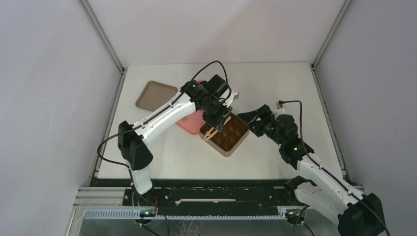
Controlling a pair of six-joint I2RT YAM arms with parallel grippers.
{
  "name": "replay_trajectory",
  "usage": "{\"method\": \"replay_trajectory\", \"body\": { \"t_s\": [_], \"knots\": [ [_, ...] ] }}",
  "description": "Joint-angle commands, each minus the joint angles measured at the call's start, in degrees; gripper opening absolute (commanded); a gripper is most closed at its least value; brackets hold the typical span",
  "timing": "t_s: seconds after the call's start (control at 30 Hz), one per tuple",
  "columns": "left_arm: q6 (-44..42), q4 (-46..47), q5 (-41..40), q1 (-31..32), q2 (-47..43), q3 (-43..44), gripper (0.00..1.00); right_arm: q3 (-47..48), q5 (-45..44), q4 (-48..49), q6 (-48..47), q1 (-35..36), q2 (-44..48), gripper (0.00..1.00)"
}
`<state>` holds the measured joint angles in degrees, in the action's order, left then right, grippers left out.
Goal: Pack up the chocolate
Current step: Adjust the clamp.
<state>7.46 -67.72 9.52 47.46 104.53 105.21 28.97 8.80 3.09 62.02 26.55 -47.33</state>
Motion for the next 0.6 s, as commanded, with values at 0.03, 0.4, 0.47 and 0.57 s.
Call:
{"method": "replay_trajectory", "body": {
  "t_s": [0.03, 0.4, 0.47, 0.57],
  "knots": [
    [-1.46, 0.74, 1.92, 1.15, -2.1, 3.3, 0.4, 0.82, -0.37, 12.47, 4.25, 2.35, -5.2, 0.75],
    [-2.34, 0.97, 2.59, 2.53, -2.05, 3.52, 0.4, 3.52, 1.3, 15.77, 3.94, 4.87, -12.53, 0.68],
    [-2.41, 1.1, 2.63, 2.72, -1.96, 3.64, 0.4, 3.9, 1.82, 16.48, 4.15, 5.11, -13.46, 0.66],
    [-2.71, 1.1, 2.71, 2.89, -1.7, 3.76, 0.4, 4.93, 2.13, 16.69, 3.99, 5.51, -14.79, 0.64]
  ]
}}
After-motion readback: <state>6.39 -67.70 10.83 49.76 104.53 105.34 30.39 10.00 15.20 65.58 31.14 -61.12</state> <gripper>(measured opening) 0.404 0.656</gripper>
